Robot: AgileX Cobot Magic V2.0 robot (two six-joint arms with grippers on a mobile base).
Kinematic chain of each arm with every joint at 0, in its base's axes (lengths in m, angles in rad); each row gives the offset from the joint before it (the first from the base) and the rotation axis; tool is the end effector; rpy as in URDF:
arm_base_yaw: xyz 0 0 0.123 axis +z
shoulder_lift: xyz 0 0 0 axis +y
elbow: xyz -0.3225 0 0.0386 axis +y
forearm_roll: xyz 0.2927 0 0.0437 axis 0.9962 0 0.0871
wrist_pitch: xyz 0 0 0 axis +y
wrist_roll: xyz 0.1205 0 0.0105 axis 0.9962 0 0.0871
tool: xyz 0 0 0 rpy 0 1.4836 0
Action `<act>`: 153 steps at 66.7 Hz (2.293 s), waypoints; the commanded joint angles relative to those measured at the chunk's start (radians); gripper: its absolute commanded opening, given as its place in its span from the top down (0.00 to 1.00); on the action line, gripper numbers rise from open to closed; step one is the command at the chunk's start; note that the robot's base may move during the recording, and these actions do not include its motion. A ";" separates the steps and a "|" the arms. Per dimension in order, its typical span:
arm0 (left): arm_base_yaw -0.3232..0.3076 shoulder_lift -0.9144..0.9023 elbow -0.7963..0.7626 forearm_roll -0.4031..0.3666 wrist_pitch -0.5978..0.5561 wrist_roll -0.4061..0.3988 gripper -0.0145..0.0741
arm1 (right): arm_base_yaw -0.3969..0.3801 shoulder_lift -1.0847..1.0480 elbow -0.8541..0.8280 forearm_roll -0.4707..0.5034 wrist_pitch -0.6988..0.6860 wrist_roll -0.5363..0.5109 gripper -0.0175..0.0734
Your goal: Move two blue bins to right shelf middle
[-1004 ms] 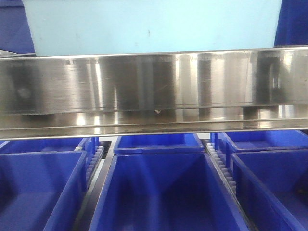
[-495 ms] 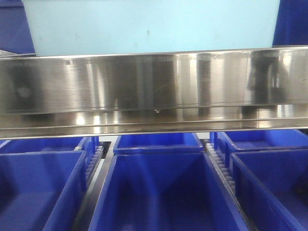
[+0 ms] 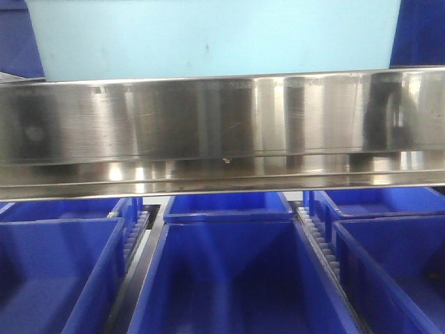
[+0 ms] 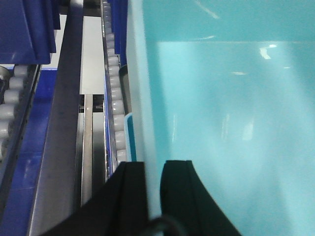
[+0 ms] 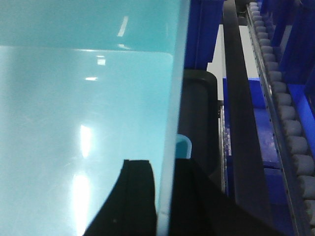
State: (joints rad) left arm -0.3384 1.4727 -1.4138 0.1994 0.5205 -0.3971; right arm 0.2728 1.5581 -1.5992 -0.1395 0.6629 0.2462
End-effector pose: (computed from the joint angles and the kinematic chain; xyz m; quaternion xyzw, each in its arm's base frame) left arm 0.3890 -0.1242 0.4181 0.0236 0.8549 -0.1027 0.5080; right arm 0.4161 0.1056 0.4407 -0.0380 0.8662 0.0645 0.4940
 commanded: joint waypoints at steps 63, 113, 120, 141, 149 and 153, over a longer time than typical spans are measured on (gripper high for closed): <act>-0.016 0.010 0.015 0.043 -0.083 0.003 0.47 | 0.007 0.011 0.075 0.018 -0.014 -0.001 0.44; 0.025 0.063 -0.157 -0.096 0.475 -0.033 0.43 | -0.080 0.007 -0.093 0.153 0.558 -0.001 0.44; 0.025 0.062 -0.157 -0.102 0.500 -0.031 0.45 | -0.068 0.007 -0.093 0.169 0.558 -0.010 0.44; 0.025 0.062 -0.157 -0.104 0.571 -0.015 0.48 | -0.050 0.007 -0.010 0.208 0.558 -0.010 0.44; 0.025 0.062 -0.157 -0.136 0.573 0.011 0.48 | -0.050 0.007 -0.003 0.209 0.558 -0.010 0.44; 0.025 0.062 -0.157 -0.158 0.573 0.029 0.48 | -0.050 0.007 -0.003 0.209 0.558 -0.010 0.44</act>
State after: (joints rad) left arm -0.3186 1.5381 -1.5633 0.0769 1.0916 -0.3936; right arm 0.2229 1.5694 -1.6054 0.0702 1.2287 0.2436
